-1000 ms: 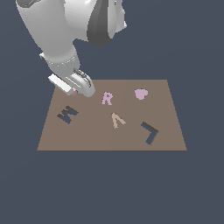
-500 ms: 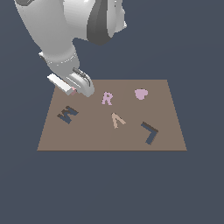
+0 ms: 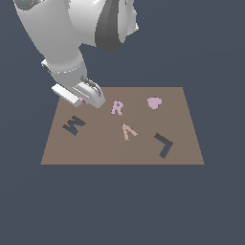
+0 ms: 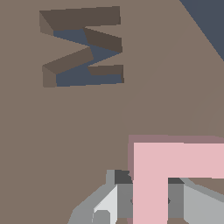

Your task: Insert a designated object into the corresponding slot on a board.

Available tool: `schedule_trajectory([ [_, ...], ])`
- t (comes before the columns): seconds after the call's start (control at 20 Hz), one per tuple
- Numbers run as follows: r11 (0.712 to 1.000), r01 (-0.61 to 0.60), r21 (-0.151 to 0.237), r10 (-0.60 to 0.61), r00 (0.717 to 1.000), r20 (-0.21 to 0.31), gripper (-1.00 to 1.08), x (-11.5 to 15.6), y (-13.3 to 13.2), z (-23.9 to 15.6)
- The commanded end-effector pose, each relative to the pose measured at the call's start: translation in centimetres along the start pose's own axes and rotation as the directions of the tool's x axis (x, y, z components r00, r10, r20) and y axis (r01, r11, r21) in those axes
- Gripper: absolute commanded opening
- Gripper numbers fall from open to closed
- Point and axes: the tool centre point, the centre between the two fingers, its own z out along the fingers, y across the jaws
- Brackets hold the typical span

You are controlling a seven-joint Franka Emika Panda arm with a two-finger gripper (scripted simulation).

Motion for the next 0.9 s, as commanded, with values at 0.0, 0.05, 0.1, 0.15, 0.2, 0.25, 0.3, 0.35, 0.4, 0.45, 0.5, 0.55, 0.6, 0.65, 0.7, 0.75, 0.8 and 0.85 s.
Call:
schedule_trajectory([
  [0.0,0.999,0.038,0.000,-0.038,0.999,0.000,-1.00,0.5,-0.7,0.0],
  [0.05,0.998,0.058,0.000,-0.058,0.998,0.000,-1.00,0.8,-1.0,-0.1],
  [0.1,0.997,0.079,0.000,-0.079,0.997,0.000,-1.00,1.1,-1.4,-0.1],
  [0.15,0.995,0.103,0.000,-0.103,0.995,0.000,-1.00,1.4,-1.8,-0.1],
  [0.2,0.992,0.128,0.000,-0.128,0.992,0.000,-1.00,1.7,-2.3,-0.1],
  [0.25,0.988,0.155,0.000,-0.155,0.988,-0.001,-1.00,2.0,-2.8,-0.1],
  [0.3,0.983,0.184,0.000,-0.184,0.983,-0.001,-1.00,2.4,-3.4,-0.1],
  [0.35,0.977,0.215,0.000,-0.215,0.977,-0.001,-1.00,2.7,-4.0,-0.1],
  [0.4,0.969,0.248,0.000,-0.248,0.969,-0.001,-1.00,3.0,-4.7,-0.2],
  [0.45,0.959,0.282,0.000,-0.282,0.959,-0.001,-1.00,3.4,-5.4,-0.2],
  [0.5,0.948,0.319,0.000,-0.319,0.948,-0.001,-1.00,3.7,-6.2,-0.2],
  [0.55,0.934,0.357,0.000,-0.357,0.934,-0.001,-1.00,4.0,-7.1,-0.2],
  [0.6,0.918,0.397,0.000,-0.397,0.918,-0.001,-1.00,4.3,-8.0,-0.2],
  [0.65,0.899,0.439,0.000,-0.439,0.899,-0.001,-1.00,4.6,-9.0,-0.3],
  [0.7,0.877,0.481,0.000,-0.481,0.877,-0.001,-1.00,4.8,-10.1,-0.3],
  [0.75,0.853,0.522,0.000,-0.522,0.853,-0.001,-1.00,5.0,-11.1,-0.3],
  [0.8,0.828,0.561,0.000,-0.561,0.828,-0.001,-1.00,5.1,-12.2,-0.3],
  [0.85,0.801,0.598,0.000,-0.598,0.801,-0.001,-1.00,5.2,-13.2,-0.4],
])
